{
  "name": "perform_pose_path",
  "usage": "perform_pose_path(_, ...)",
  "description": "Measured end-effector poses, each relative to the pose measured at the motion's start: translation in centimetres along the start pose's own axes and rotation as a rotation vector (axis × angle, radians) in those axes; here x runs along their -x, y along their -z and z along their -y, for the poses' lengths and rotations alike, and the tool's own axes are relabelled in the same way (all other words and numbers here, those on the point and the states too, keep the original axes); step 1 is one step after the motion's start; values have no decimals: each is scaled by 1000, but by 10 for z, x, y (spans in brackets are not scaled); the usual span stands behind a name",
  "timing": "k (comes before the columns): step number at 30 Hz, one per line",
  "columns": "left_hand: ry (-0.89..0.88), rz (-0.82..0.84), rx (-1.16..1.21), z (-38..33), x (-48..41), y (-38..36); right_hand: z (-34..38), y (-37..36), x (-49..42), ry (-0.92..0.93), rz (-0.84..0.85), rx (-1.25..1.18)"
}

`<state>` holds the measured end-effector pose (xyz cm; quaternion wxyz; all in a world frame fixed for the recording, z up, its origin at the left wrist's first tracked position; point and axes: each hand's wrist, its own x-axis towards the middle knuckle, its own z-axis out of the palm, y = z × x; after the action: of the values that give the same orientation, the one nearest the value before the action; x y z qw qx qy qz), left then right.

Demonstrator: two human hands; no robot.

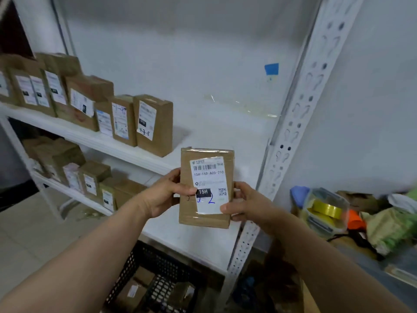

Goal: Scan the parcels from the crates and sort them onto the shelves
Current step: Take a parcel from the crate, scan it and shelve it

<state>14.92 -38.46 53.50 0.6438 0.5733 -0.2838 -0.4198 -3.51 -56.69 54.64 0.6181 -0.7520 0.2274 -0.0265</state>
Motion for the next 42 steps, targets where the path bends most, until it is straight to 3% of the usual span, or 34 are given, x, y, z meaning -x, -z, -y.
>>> perform_pose_path(5, -151, -129, -57, -43, -40, 41, 51, -10, -65, 123, -197, -58)
perform_pose_path(10, -76, -307, -264, -43, -70, 82, 62, -20, -126, 82, -394, -109)
perform_pose_path(17, -2, -307, -439, -31, -100, 121, 52, -39, -177, -49, -377, -93)
perform_pose_path(33, 81, -279, -442, -21, -128, 160, 66, -61, -228, -145, -393, -64)
perform_pose_path(42, 75, -347, -390, -12, -124, 162, 55, -66, -226, -193, -399, 10)
